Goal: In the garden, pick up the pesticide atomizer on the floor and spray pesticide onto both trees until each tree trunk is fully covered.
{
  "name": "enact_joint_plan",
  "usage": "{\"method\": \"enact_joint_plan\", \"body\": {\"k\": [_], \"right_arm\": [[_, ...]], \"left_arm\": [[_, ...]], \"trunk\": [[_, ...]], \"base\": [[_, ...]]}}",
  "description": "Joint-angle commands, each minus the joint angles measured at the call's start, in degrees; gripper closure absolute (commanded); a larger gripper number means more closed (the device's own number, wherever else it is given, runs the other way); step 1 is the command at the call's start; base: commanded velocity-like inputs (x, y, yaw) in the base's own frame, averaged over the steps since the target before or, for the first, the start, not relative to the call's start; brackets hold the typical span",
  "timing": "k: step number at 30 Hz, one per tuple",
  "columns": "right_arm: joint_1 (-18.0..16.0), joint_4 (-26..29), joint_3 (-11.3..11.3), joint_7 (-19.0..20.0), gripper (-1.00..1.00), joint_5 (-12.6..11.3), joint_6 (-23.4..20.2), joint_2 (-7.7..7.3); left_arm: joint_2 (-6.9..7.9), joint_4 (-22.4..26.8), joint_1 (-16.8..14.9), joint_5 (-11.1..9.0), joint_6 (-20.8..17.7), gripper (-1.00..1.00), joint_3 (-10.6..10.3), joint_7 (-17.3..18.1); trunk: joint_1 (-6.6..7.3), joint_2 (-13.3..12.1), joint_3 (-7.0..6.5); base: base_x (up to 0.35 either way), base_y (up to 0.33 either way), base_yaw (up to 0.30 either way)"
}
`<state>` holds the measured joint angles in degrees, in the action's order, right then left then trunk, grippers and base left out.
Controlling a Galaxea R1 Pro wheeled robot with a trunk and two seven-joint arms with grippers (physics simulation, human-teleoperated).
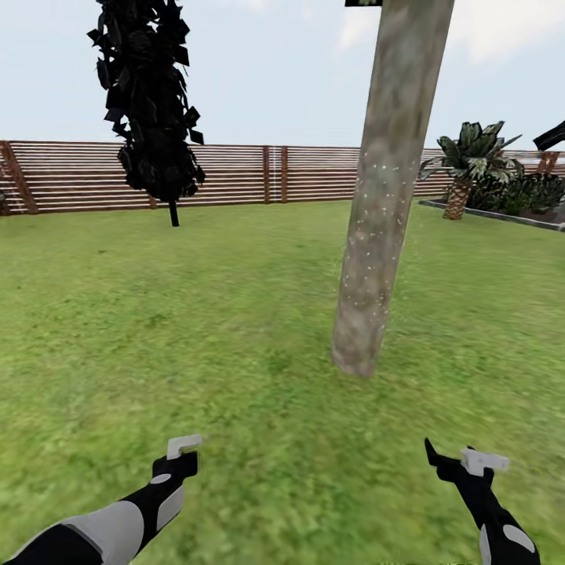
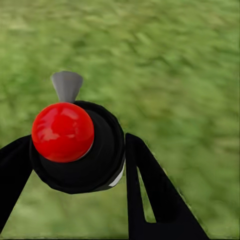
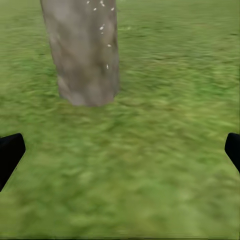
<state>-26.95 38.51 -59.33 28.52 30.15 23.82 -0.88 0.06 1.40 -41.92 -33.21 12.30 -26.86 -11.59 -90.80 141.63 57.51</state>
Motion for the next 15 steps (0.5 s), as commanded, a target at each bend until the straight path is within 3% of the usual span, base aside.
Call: {"method": "enact_joint_plan", "body": {"k": [1, 9, 15], "right_arm": [[0.0, 0.0, 0.0, 0.0, -1.0, 0.0, 0.0, 0.0], [0.0, 0.0, 0.0, 0.1, -1.0, 0.0, 0.0, 0.0], [0.0, 0.0, 0.0, 0.0, -1.0, 0.0, 0.0, 0.0]], "left_arm": [[-0.02, 0.0, 0.0, 0.0, 0.0, 1.0, 0.0, 0.0], [-0.06, 0.0, 0.0, 0.0, 0.0, 1.0, 0.0, 0.0], [-0.05, 0.0, 0.0, 0.0, 0.0, 1.0, 0.0, 0.0]], "trunk": [[0.0, 0.0, 0.01], [0.0, 0.0, 0.02], [0.0, 0.0, 0.02]], "base": [[-0.208, 0.166, 0.096], [-0.234, 0.189, 0.016], [-0.023, 0.017, 0.249]]}}
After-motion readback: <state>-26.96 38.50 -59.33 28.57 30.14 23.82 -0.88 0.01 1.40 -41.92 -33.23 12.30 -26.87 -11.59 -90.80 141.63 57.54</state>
